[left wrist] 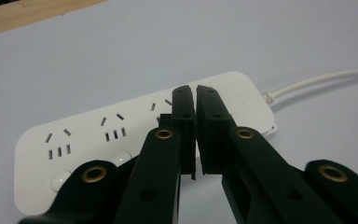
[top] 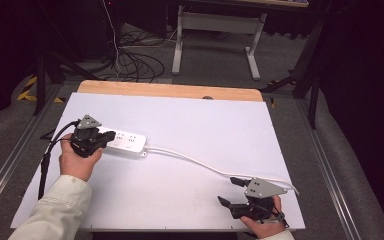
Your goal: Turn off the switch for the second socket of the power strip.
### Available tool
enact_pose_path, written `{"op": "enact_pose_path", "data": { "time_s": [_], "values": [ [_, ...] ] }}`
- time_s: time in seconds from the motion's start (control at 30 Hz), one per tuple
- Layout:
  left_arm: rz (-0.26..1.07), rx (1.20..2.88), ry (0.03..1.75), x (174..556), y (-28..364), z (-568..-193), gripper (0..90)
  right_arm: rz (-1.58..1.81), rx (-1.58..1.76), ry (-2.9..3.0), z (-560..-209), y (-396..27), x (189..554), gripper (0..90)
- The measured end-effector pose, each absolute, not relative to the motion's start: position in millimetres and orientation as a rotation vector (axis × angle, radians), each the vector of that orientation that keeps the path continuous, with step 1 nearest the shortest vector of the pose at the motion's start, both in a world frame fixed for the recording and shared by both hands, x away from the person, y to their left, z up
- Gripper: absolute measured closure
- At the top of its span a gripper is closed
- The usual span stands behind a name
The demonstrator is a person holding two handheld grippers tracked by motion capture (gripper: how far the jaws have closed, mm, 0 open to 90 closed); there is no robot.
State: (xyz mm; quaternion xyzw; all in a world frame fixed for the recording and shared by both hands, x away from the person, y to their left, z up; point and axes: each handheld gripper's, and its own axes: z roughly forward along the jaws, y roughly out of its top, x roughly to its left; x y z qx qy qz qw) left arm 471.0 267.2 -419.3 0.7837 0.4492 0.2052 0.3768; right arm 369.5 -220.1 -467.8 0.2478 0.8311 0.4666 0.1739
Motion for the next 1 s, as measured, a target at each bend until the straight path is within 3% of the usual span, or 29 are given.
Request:
{"op": "enact_pose_path", "data": {
  "time_s": [0.3,0.4,0.63,1.0],
  "values": [
    [0.514,2.017,1.134,466,260,-415,83.8,1.324,0.701,2.356,-468,-220,369,26.4],
    [0.491,2.006,1.122,463,259,-414,79.0,1.325,0.702,2.355,-468,-221,369,26.4],
    [0.500,1.963,1.066,450,256,-404,49.2,1.323,0.700,2.353,-467,-221,368,26.4],
    [0.495,1.915,0.960,418,256,-390,31.3,1.330,0.705,2.350,-467,-221,368,26.4]
  ]
}}
